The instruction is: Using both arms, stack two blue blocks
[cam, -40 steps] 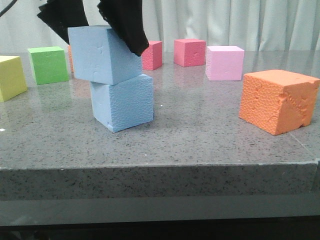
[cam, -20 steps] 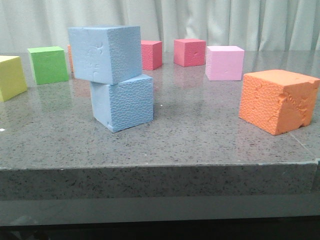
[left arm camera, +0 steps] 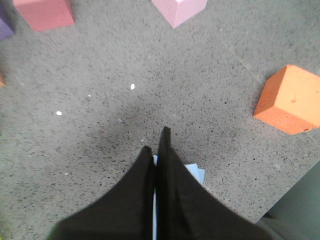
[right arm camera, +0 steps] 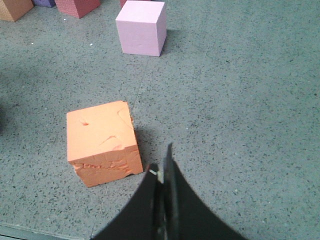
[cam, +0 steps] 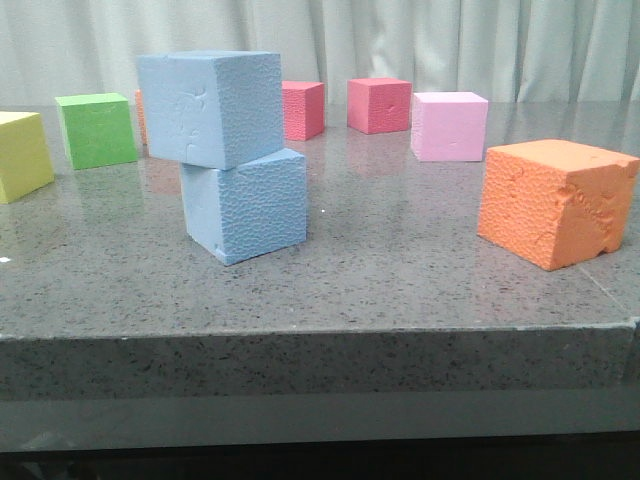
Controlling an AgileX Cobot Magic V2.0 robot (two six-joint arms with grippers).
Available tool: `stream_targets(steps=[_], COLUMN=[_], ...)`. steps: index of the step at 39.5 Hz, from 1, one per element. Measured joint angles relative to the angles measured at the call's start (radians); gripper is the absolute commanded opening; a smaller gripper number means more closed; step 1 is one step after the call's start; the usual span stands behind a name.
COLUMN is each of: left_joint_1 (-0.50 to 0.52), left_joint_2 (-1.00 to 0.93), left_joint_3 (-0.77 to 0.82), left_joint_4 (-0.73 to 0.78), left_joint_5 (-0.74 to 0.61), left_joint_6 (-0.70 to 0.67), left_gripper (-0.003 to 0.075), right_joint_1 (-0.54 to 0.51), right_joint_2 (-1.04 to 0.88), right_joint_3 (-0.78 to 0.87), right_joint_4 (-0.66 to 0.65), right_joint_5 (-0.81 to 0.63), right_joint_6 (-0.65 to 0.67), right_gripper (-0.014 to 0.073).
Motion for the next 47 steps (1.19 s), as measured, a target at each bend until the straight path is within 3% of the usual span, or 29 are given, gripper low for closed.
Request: stream_targets(steps=[7, 15, 32, 37, 47], left_joint_1=[0.0, 0.0, 0.0, 0.0, 0.0], left_joint_2=[-0.127, -0.32, -0.908, -1.044, -1.141], left_joint_3=[0.1, 0.387, 0.99, 1.078, 1.126], left_joint_4=[0.0, 0.017, 0.044, 0.044, 0.044], left_joint_5=[0.0, -0.055, -0.631, -0.723, -0.737], left_joint_6=[0.0, 0.0, 0.0, 0.0, 0.0], left_gripper=[-0.002, -0.002, -0.002, -0.002, -0.002], right_joint_1=[0.0, 0.0, 0.0, 0.0, 0.0], right_joint_2=[0.0, 0.0, 0.0, 0.0, 0.0], right_joint_3=[0.0, 0.0, 0.0, 0.0, 0.0], right_joint_4=[0.0, 0.0, 0.0, 0.0, 0.0], right_joint_5=[0.0, 0.0, 0.0, 0.0, 0.001], right_joint_6=[0.0, 0.0, 0.0, 0.0, 0.0], right_gripper=[-0.0061, -0.0061, -0.0061, -0.0061, -0.0061])
